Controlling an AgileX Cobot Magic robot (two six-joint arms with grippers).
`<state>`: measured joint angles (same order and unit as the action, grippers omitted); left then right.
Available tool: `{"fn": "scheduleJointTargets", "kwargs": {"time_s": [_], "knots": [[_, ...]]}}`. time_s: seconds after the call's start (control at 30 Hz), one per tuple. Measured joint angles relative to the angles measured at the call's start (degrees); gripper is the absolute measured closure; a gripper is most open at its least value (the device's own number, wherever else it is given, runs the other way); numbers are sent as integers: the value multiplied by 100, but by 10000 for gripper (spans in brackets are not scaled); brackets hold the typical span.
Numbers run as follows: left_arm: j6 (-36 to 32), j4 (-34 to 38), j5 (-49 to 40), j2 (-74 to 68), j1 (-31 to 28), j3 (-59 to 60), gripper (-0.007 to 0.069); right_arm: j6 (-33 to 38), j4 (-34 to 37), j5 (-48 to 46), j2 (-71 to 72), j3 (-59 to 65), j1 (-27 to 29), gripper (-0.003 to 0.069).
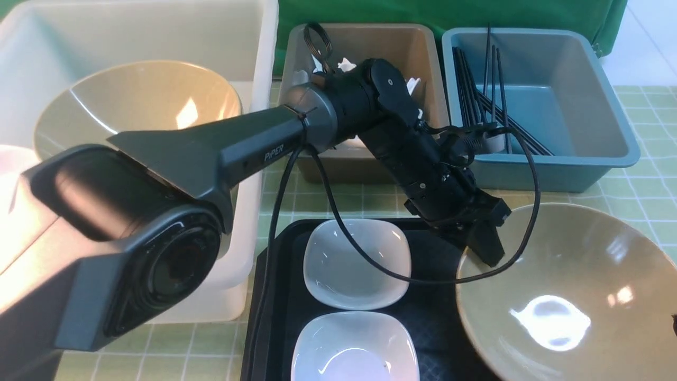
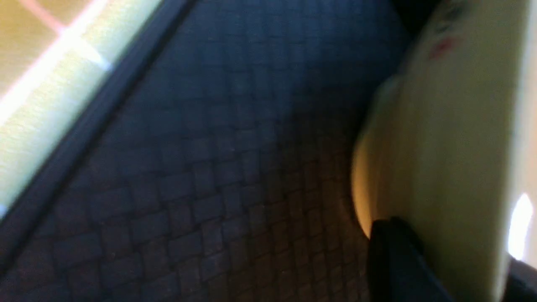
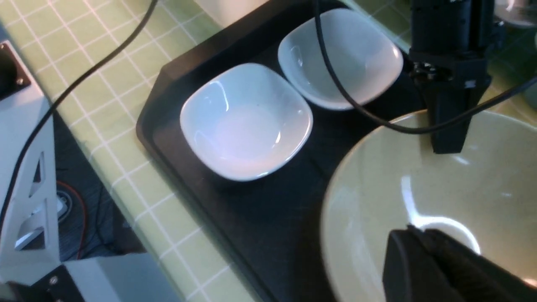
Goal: On green table put chopsticks spoon bowls plates into blue grey white boxes.
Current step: 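Grasp the large bowl on the tray by its rim, then place the tan bowl onto the bowl stack in the left bin with the left gripper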
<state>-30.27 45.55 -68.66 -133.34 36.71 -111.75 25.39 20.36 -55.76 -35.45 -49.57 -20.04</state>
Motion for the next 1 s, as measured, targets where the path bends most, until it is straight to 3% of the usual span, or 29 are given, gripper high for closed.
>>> {"fn": "scheduleJointTargets", "kwargs": {"time_s": [0.17, 0.4, 0.6, 0.73, 0.9, 1.0], "knots": [[-59, -189, -89, 458, -316, 12, 608, 0, -6, 261, 0, 0, 0, 620], [211, -268, -103, 1710, -1233, 12, 608, 94, 85, 630, -7, 0, 0, 613], [747, -776, -192, 3024, -2280, 401, 608, 1358, 1179, 1028, -480, 0, 0, 613], [973, -789, -333, 3833, -3389, 1185, 608, 2039, 1960, 1093, -994, 0, 0, 613], [1042, -625, -271, 4579, -5292, 2376, 608, 3054, 2909, 1110, -1444, 8, 0, 613], [1046, -574, -253, 4723, -5915, 2780, 608, 3345, 3184, 1031, -1508, 8, 0, 613]]}}
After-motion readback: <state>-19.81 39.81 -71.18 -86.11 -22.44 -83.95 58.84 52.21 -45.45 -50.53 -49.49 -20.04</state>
